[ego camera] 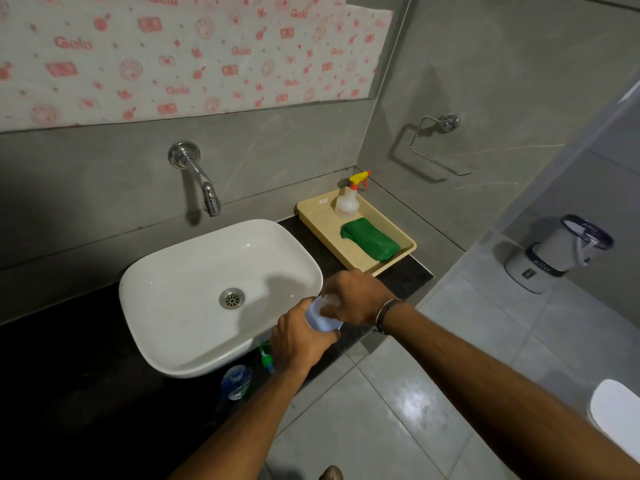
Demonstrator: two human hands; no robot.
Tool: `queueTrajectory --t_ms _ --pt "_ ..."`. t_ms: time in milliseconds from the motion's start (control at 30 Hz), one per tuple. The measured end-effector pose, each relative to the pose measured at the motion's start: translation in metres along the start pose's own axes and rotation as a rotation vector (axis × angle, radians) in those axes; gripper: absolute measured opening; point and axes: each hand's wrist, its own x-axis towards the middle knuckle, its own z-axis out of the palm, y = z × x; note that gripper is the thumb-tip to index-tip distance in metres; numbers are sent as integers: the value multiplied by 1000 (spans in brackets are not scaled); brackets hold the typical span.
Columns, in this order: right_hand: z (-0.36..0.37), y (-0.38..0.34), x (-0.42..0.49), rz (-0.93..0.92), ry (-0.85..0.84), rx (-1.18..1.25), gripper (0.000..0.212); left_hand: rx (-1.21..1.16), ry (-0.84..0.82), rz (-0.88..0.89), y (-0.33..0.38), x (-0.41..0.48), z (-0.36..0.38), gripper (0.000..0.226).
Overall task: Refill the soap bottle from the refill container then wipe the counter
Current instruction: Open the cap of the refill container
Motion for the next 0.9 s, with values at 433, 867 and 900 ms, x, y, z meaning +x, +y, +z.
queueTrajectory --t_ms 433,867,900 --pt "82 91 24 311 13 393 32 -66 33 -174 -30 -4 35 65" --pt "176 144 107 362 -109 461 28 -47 96 -105 -62 36 93 51" --pt "180 147 110 347 -124 450 29 -53 92 -116 -64 38 94 53"
